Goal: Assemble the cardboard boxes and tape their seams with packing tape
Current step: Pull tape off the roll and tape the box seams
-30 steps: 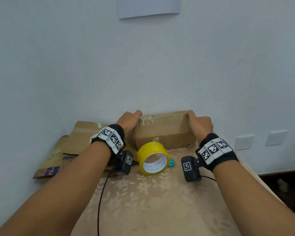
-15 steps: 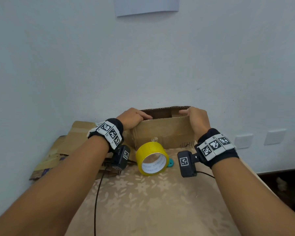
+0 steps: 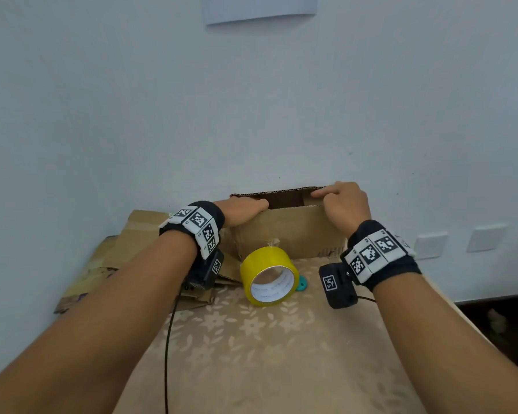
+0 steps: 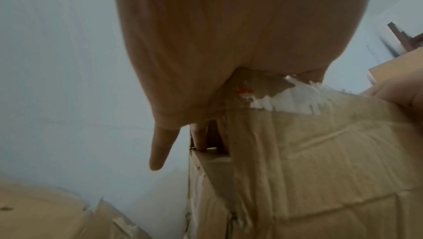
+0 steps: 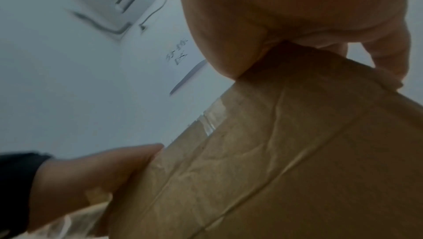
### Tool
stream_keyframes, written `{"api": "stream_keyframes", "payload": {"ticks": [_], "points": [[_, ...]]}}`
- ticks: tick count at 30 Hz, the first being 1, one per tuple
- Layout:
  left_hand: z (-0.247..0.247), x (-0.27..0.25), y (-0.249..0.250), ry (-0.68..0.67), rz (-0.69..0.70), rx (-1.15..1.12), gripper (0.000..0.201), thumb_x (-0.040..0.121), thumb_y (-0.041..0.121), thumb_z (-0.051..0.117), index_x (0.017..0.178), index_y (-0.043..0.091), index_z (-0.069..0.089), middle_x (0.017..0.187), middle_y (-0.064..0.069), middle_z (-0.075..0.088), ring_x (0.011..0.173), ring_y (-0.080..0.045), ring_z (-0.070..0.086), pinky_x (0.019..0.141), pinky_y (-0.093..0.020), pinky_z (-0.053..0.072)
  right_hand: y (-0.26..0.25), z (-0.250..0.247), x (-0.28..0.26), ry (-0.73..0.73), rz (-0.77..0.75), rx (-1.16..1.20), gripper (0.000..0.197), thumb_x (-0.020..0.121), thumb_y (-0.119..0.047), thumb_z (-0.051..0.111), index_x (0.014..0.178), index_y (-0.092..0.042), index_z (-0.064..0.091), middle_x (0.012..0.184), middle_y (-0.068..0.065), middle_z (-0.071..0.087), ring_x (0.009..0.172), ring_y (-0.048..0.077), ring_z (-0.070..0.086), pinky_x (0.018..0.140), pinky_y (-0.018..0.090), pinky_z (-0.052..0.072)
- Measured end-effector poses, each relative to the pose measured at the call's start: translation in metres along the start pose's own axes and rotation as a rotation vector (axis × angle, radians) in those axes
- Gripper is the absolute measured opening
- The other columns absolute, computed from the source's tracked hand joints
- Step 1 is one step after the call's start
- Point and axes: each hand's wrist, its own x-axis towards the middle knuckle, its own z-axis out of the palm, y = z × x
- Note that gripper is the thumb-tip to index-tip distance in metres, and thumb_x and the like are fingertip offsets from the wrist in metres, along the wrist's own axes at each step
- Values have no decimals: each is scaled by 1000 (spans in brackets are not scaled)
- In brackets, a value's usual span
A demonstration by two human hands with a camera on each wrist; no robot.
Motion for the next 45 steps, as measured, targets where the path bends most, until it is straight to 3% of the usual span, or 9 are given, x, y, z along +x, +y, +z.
{"api": "stream_keyframes", "payload": {"ticks": [4,8,13,21,26,31,35,39,45], "points": [[-1,-2,1,-9,86,10,53,107,37,24,117,0,61,124,-16,61,113,-31,56,102,-42,42,-7,5,-6,9,-74,-204,27,95,-18,52,84,-22,77,154,6,50,143,33,37,117,49,31],[2,1,-2,51,142,-44,40,111,18,28,110,-3,62,114,-11,58,102,-19,50,94,-33,40,-13,9,-8,58,-82,-453,22,93,-39,59,94,-29,78,154,0,48,146,29,30,124,62,8],[3,6,-5,145,192,-112,40,105,30,42,103,-3,65,107,-10,61,101,-24,55,97,-41,44,-13,16,-3,-52,-157,-546,37,102,-42,47,84,-28,77,168,-3,28,156,25,8,122,65,-6],[6,5,-9,207,194,-218,42,100,37,51,100,-3,63,113,-15,66,111,-31,60,99,-47,47,-14,12,0,-178,-134,-778,60,108,-51,21,117,-23,74,173,-7,10,159,27,-5,118,70,-13],[9,4,-12,232,195,-278,27,99,36,54,86,13,61,111,-15,67,111,-29,62,101,-48,47,-17,13,-2,-161,-60,-798,58,109,-45,21,129,-15,67,173,-2,10,158,30,-4,120,69,-9],[8,2,-12,234,193,-302,30,102,28,52,100,1,65,111,-13,67,107,-27,61,101,-46,47,-17,12,-1,-206,-107,-790,65,109,-53,17,115,-21,73,171,-3,17,157,29,2,118,71,-12],[8,3,-9,244,176,-289,31,103,25,51,106,-1,66,113,-15,66,98,-20,57,98,-45,48,-22,20,-2,-125,-164,-802,56,110,-44,20,105,-17,70,148,3,45,146,33,24,119,71,-2],[8,4,-11,253,167,-282,31,104,25,49,108,-2,65,114,-17,65,96,-19,55,98,-46,47,-30,28,-6,-126,-290,-771,47,111,-36,21,82,-21,55,101,3,62,111,28,54,106,50,24],[9,9,-14,236,171,-272,31,104,25,48,105,-2,64,112,-18,64,94,-19,54,90,-42,47,-36,27,-6,-198,-231,-843,50,109,-37,20,92,-15,61,92,6,62,89,29,53,107,51,26]]}}
